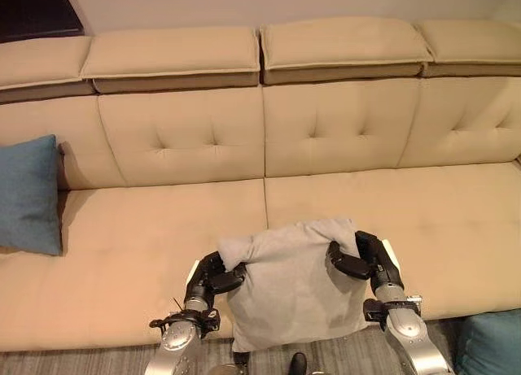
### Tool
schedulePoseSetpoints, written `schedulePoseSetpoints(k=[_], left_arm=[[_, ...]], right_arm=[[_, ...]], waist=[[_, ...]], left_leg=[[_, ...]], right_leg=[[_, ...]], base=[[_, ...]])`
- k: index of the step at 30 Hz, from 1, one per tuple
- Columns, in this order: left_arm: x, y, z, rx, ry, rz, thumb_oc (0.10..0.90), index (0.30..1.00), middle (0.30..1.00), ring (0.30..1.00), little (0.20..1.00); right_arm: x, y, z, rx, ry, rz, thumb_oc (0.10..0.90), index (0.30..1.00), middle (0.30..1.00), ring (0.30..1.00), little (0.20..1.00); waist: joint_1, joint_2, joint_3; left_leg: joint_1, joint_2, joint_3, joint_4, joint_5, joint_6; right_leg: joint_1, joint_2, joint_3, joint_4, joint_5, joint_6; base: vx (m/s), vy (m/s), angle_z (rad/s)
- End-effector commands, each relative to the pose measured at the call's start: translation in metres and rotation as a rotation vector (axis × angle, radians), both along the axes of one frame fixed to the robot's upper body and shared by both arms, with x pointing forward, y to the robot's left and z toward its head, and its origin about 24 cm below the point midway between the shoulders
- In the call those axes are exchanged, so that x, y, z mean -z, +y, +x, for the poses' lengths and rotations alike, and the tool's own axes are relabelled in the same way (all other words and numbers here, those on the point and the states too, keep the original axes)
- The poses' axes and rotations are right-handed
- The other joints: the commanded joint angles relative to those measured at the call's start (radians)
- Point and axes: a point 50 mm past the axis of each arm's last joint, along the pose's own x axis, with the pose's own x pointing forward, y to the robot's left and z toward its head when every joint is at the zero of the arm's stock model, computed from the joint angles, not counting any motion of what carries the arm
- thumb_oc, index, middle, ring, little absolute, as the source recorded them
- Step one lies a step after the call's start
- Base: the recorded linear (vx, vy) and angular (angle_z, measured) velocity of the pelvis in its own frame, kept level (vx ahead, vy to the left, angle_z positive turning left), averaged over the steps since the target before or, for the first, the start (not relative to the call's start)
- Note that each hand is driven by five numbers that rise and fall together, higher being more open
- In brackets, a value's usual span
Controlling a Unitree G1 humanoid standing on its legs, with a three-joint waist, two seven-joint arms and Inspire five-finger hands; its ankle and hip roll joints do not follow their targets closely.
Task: Pick up all the scattered cushions and arrange them neatly on the sofa.
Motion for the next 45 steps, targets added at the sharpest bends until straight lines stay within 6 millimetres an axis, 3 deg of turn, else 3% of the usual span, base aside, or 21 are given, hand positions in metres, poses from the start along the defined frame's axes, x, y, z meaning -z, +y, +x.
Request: schedulePoseSetpoints(k=[1, 4, 5, 7, 9, 17, 24, 29, 30, 33, 35, 40, 43, 44, 45], left_arm=[[-0.065, -0.005, 0.031, 0.041, -0.356, -0.045, 0.4, 0.3, 0.3, 0.3, 0.3], [-0.065, -0.004, 0.031, 0.035, -0.359, -0.041, 0.4, 0.3, 0.3, 0.3, 0.3], [-0.065, -0.007, 0.032, 0.039, -0.364, -0.053, 0.4, 0.3, 0.3, 0.3, 0.3], [-0.065, -0.01, 0.031, 0.051, -0.365, -0.054, 0.4, 0.3, 0.3, 0.3, 0.3], [-0.065, -0.008, 0.032, 0.048, -0.371, -0.044, 0.4, 0.3, 0.3, 0.3, 0.3], [-0.069, -0.013, 0.032, 0.062, -0.39, -0.055, 0.4, 0.3, 0.3, 0.3, 0.3], [-0.095, -0.022, 0.048, 0.05, -0.503, -0.058, 0.4, 0.3, 0.3, 0.3, 0.3], [-0.135, -0.035, 0.075, 0.053, -0.664, -0.013, 0.4, 0.3, 0.3, 0.3, 0.3], [-0.135, -0.035, 0.076, 0.052, -0.666, -0.013, 0.4, 0.3, 0.3, 0.3, 0.3], [-0.164, -0.043, 0.093, 0.05, -0.774, 0.021, 0.4, 0.3, 0.3, 0.3, 0.3], [-0.197, -0.056, 0.109, 0.049, -0.885, 0.042, 0.4, 0.3, 0.3, 0.3, 0.3], [-0.255, -0.083, 0.128, 0.055, -1.062, 0.046, 0.4, 0.3, 0.3, 0.3, 0.3], [-0.277, -0.093, 0.134, 0.067, -1.121, 0.022, 0.4, 0.3, 0.3, 0.3, 0.3], [-0.291, -0.097, 0.144, 0.076, -1.137, 0.053, 0.4, 0.3, 0.3, 0.3, 0.3], [-0.294, -0.097, 0.144, 0.076, -1.142, 0.052, 0.4, 0.3, 0.3, 0.3, 0.3]], right_arm=[[-0.065, 0.03, 0.028, -0.118, -0.359, 0.081, 0.4, 0.3, 0.3, 0.3, 0.3], [-0.065, 0.03, 0.027, -0.116, -0.363, 0.084, 0.4, 0.3, 0.3, 0.3, 0.3], [-0.064, 0.027, 0.027, -0.103, -0.359, 0.078, 0.4, 0.3, 0.3, 0.3, 0.3], [-0.064, 0.026, 0.026, -0.098, -0.357, 0.075, 0.4, 0.3, 0.3, 0.3, 0.3], [-0.063, 0.025, 0.026, -0.092, -0.357, 0.077, 0.4, 0.3, 0.3, 0.3, 0.3], [-0.057, 0.019, 0.021, -0.078, -0.33, 0.072, 0.4, 0.3, 0.3, 0.3, 0.3], [-0.069, 0.024, 0.028, -0.086, -0.381, 0.059, 0.4, 0.3, 0.3, 0.3, 0.3], [-0.102, 0.037, 0.052, -0.111, -0.513, 0.027, 0.4, 0.3, 0.3, 0.3, 0.3], [-0.102, 0.037, 0.052, -0.11, -0.515, 0.026, 0.4, 0.3, 0.3, 0.3, 0.3], [-0.128, 0.045, 0.067, -0.128, -0.611, 0.002, 0.4, 0.3, 0.3, 0.3, 0.3], [-0.158, 0.056, 0.079, -0.137, -0.723, 0.004, 0.4, 0.3, 0.3, 0.3, 0.3], [-0.214, 0.071, 0.096, -0.096, -0.928, -0.016, 0.4, 0.3, 0.3, 0.3, 0.3], [-0.245, 0.074, 0.104, -0.085, -1.014, -0.063, 0.4, 0.3, 0.3, 0.3, 0.3], [-0.265, 0.073, 0.112, -0.068, -1.057, -0.099, 0.4, 0.3, 0.3, 0.3, 0.3], [-0.268, 0.074, 0.112, -0.069, -1.063, -0.099, 0.4, 0.3, 0.3, 0.3, 0.3]], waist=[[0.019, -0.044, -0.073], [0.015, -0.037, -0.067], [-0.006, -0.032, -0.063], [-0.018, -0.038, -0.055], [-0.02, -0.04, -0.054], [-0.019, -0.041, -0.104], [-0.02, -0.04, -0.132], [-0.02, -0.038, -0.144], [-0.02, -0.038, -0.143], [-0.021, -0.036, -0.14], [-0.024, -0.034, -0.128], [-0.039, -0.023, -0.072], [-0.052, -0.018, -0.048], [-0.062, -0.016, -0.042], [-0.063, -0.015, -0.048]], left_leg=[[-0.06, 0.003, -0.001, 0.112, -0.142, 0.029], [-0.046, 0.0, -0.011, 0.104, -0.145, 0.033], [-0.021, -0.013, -0.041, 0.082, -0.145, 0.03], [-0.008, -0.026, -0.056, 0.078, -0.15, 0.028], [-0.007, -0.027, -0.064, 0.079, -0.152, 0.025], [0.053, -0.02, -0.082, 0.014, -0.144, -0.001], [0.099, -0.006, -0.095, -0.033, -0.136, -0.018], [0.095, 0.004, -0.091, -0.033, -0.142, -0.028], [0.095, 0.004, -0.091, -0.033, -0.142, -0.028], [0.083, 0.008, -0.091, -0.033, -0.14, -0.033], [0.056, 0.01, -0.091, -0.033, -0.131, -0.037], [-0.074, 0.012, -0.105, -0.033, -0.091, -0.046], [-0.177, 0.008, -0.115, -0.033, -0.057, -0.056], [-0.251, 0.001, -0.117, -0.033, -0.03, -0.063], [-0.263, 0.001, -0.117, -0.033, -0.028, -0.063]], right_leg=[[-0.016, -0.055, 0.035, 0.133, 0.071, 0.072], [-0.063, -0.053, 0.052, 0.162, 0.079, 0.068], [-0.104, -0.01, 0.095, 0.081, 0.071, 0.053], [-0.111, 0.012, 0.121, 0.0, 0.087, 0.049], [-0.094, 0.008, 0.119, -0.034, 0.092, 0.059], [0.02, 0.025, 0.08, -0.153, 0.101, 0.038], [0.09, 0.039, 0.052, -0.23, 0.102, 0.031], [0.088, 0.044, 0.05, -0.237, 0.096, 0.034], [0.087, 0.044, 0.05, -0.237, 0.096, 0.034], [0.073, 0.046, 0.052, -0.237, 0.099, 0.036], [0.048, 0.049, 0.053, -0.237, 0.105, 0.039], [-0.083, 0.055, 0.063, -0.237, 0.131, 0.042], [-0.183, 0.057, 0.07, -0.237, 0.163, 0.039], [-0.253, 0.056, 0.08, -0.234, 0.192, 0.036], [-0.266, 0.056, 0.079, -0.233, 0.194, 0.036]], base=[[0.06, 0.144, -0.16], [0.07, 0.04, 0.16], [0.13, -0.021, 0.29], [0.12, -0.03, 0.32], [0.05, -0.057, 0.42], [0.09, -0.076, 0.2], [0.09, -0.055, 0.09], [0.02, -0.01, 0.02], [0.0, 0.0, 0.0], [-0.02, -0.002, 0.01], [-0.12, -0.012, 0.02], [-0.23, -0.009, 0.05], [-0.23, 0.013, 0.13], [-0.19, 0.01, 0.13], [-0.19, 0.022, 0.11]])
